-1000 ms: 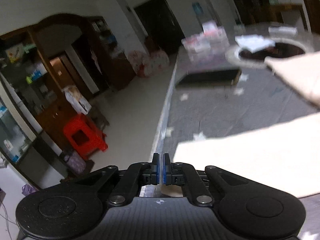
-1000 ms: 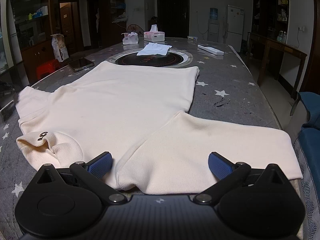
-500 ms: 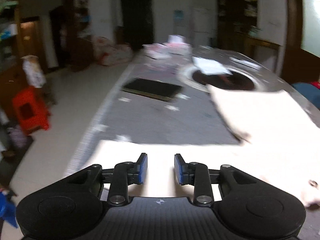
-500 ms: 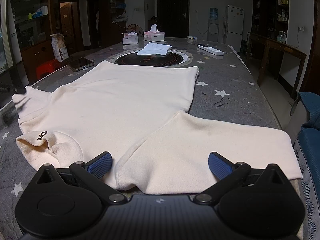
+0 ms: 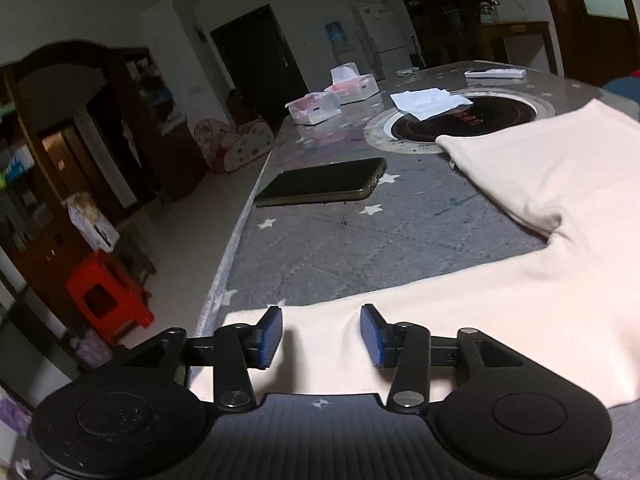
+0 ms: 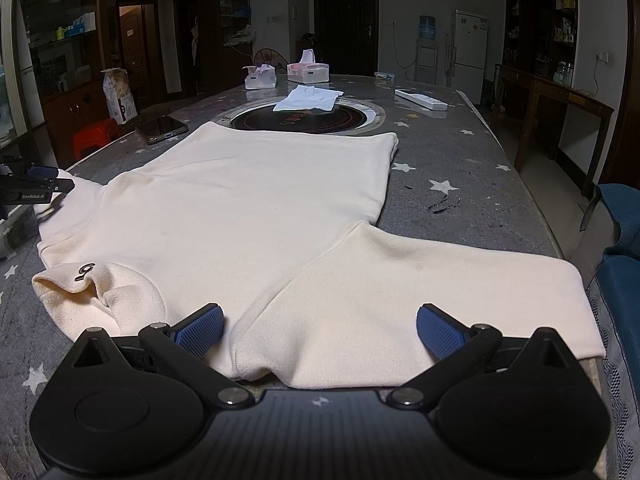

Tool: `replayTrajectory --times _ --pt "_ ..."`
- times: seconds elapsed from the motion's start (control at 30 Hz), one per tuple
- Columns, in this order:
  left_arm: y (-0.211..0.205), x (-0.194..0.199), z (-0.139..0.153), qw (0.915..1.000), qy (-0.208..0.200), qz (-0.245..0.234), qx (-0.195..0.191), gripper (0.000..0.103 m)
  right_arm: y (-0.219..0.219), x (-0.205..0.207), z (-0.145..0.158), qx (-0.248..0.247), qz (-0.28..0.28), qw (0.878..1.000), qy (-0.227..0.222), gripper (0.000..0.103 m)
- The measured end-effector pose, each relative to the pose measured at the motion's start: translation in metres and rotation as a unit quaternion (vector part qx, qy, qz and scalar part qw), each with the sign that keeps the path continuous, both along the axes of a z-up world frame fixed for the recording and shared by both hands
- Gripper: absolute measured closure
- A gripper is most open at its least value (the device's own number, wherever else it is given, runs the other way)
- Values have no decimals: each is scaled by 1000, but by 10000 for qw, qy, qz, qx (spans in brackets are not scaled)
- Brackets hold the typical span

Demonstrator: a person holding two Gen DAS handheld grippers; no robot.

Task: Fold clothes

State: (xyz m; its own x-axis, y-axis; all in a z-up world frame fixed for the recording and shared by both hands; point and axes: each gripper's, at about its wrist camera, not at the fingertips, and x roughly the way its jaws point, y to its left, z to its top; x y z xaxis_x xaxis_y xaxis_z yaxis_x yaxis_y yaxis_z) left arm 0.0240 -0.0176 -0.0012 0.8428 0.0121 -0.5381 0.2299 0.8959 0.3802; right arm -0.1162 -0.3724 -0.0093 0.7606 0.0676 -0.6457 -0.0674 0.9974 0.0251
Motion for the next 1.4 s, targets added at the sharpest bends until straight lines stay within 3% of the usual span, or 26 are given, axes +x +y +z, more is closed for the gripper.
replayTrajectory --times 0.17,0.37,0.47,0.7,1.4 --pt "-4 0 4 9999 37 120 47 53 0 0 0 2 -1 10000 -1 0" --pt "-20 -15 19 9998 79 165 -52 33 0 0 0 1 0 10000 -1 0" --pt "-28 -25 29 9998 49 110 -130 32 0 0 0 -10 -1 10000 -2 0" --pt "-42 -47 47 9991 -20 -130 -398 17 -1 0 1 -12 0 10000 -2 0" --pt "-79 -68 53 9969 74 -569 -543 14 -1 0 0 -16 1 10000 -3 0"
